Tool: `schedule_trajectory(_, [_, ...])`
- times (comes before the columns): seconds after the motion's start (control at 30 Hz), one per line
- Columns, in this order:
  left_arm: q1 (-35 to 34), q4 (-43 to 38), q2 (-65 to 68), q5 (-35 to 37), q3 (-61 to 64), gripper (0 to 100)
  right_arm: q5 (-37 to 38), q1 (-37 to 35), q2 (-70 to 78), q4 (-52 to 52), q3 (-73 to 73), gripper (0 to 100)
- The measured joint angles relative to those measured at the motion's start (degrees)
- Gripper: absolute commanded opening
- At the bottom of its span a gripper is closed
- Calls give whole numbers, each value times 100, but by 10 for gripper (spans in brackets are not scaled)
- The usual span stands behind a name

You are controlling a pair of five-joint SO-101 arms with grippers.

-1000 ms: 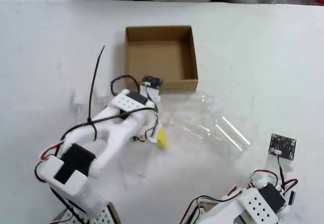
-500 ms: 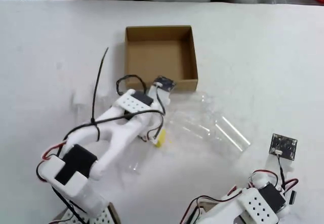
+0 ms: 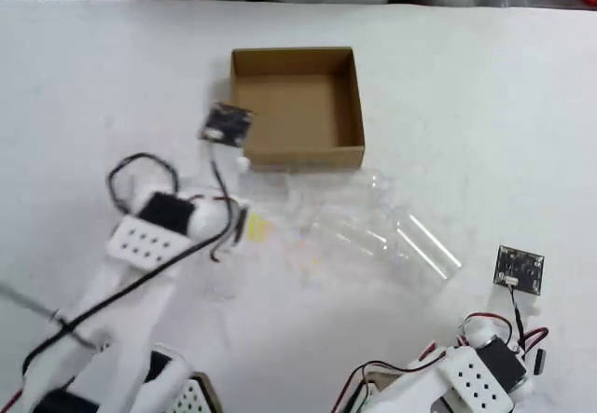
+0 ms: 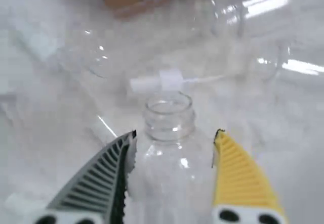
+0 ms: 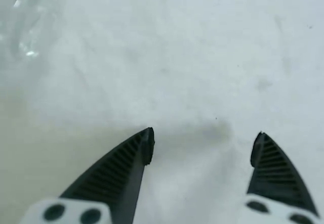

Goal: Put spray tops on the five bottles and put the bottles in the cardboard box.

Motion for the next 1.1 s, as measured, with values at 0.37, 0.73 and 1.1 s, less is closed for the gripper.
schedule_trajectory(0.37, [-1934, -466, -1960, -264, 932, 113, 26, -202, 0, 0, 0, 276])
schedule_trajectory(0.73, [-3789, -1468, -3569, -176, 2479, 113, 35, -1090, 9, 0, -167, 276])
schedule_trajectory(1.1, [-4941, -1820, -4527, 149, 3279, 113, -413, -2637, 730, 1547, -2945, 276])
